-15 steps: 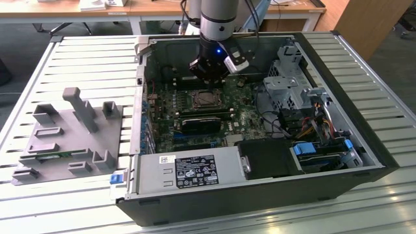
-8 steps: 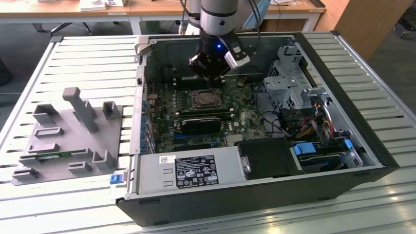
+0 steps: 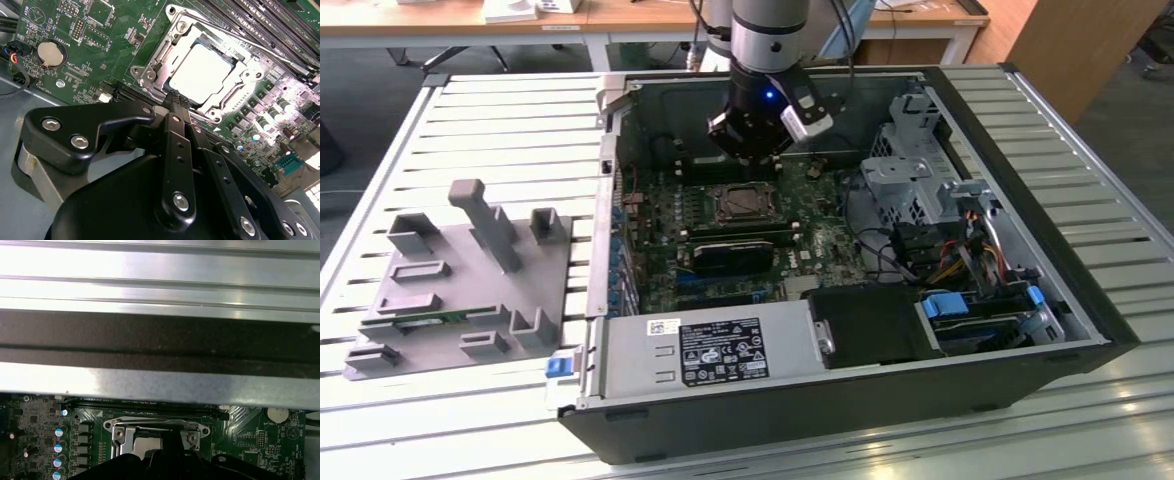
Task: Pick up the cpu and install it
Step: 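Install the second cpu locking lever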
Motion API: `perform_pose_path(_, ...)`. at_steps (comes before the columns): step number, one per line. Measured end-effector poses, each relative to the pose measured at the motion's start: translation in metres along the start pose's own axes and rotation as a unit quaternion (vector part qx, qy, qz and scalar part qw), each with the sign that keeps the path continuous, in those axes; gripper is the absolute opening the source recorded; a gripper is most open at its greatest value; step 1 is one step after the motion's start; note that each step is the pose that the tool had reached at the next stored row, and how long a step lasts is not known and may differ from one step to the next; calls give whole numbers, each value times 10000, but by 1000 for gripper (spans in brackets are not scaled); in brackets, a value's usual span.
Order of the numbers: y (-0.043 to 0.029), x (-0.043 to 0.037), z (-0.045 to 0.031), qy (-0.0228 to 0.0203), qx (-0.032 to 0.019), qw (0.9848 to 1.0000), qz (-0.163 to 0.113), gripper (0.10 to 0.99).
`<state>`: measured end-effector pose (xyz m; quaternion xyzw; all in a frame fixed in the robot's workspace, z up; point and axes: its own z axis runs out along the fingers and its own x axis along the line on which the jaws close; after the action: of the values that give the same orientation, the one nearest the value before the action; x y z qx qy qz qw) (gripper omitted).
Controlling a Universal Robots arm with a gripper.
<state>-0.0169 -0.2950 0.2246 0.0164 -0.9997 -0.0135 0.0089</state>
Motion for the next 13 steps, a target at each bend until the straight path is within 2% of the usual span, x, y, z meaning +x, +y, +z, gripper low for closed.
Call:
perform_pose_path(6,0,0,-13,0,0,10000,0,106)
perform_pose_path(13,3,2,-139,0,0,10000,0,106)
